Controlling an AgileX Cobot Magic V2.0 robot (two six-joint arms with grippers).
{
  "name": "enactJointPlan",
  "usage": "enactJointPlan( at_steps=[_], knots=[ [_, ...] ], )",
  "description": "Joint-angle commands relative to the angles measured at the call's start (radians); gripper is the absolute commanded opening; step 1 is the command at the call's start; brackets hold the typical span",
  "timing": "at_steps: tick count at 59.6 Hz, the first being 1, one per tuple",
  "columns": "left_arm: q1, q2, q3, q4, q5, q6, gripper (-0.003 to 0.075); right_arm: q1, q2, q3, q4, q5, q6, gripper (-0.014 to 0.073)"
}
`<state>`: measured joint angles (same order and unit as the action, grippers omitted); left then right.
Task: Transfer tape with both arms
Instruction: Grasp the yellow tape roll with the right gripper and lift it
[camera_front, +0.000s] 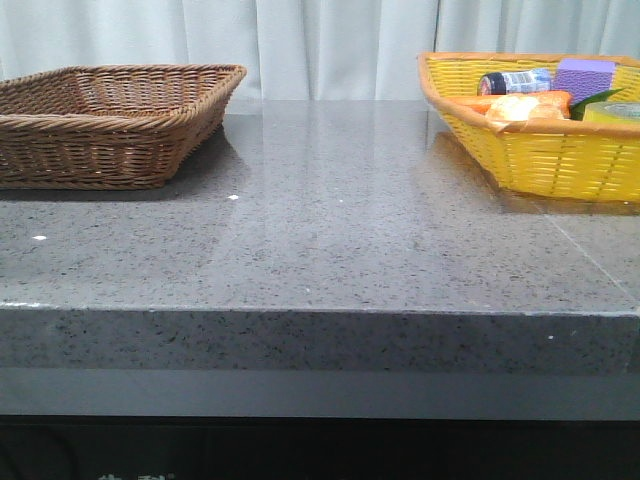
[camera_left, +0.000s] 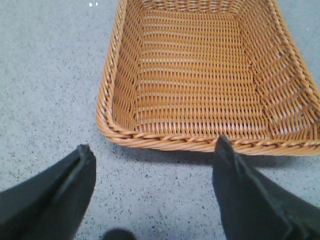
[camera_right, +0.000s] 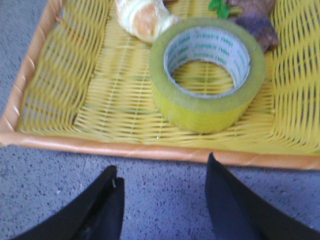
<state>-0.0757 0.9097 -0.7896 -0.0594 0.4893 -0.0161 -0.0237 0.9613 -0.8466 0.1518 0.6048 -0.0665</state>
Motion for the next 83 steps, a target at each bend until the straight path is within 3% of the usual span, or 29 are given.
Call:
enactJointPlan(
  at_steps=[1, 14, 33, 59, 77, 83],
  knots=[
    [-0.044, -0.006, -0.034, -0.009, -0.086, 0.006, 0.0511, -0.034, 0.007, -0.096, -0.009, -0.014, -0.001, 0.0409],
    [-0.229, -0.006, -0.034, -0.009, -0.129, 0.008, 0.0511, -0.135, 0.143, -0.283, -0.009, 0.144, 0.000, 0.0409],
    [-0.441, -0.006, -0.034, -0.009, -0.129, 0.008, 0.0511, -0.160, 0.447, -0.563, -0.030, 0.372, 0.000, 0.0409],
    [-0.461, -0.006, -0.034, -0.013, -0.107, 0.008, 0.0511, -0.160, 0.715, -0.774, -0.112, 0.441, 0.000, 0.0409],
    [-0.461, -0.006, -0.034, -0.013, -0.098, 0.008, 0.0511, -0.160, 0.804, -0.788, -0.102, 0.413, 0.000, 0.0406],
    [-0.461, -0.006, -0.034, -0.013, -0.098, 0.008, 0.0512, -0.160, 0.820, -0.788, -0.090, 0.406, -0.001, 0.0355]
  ],
)
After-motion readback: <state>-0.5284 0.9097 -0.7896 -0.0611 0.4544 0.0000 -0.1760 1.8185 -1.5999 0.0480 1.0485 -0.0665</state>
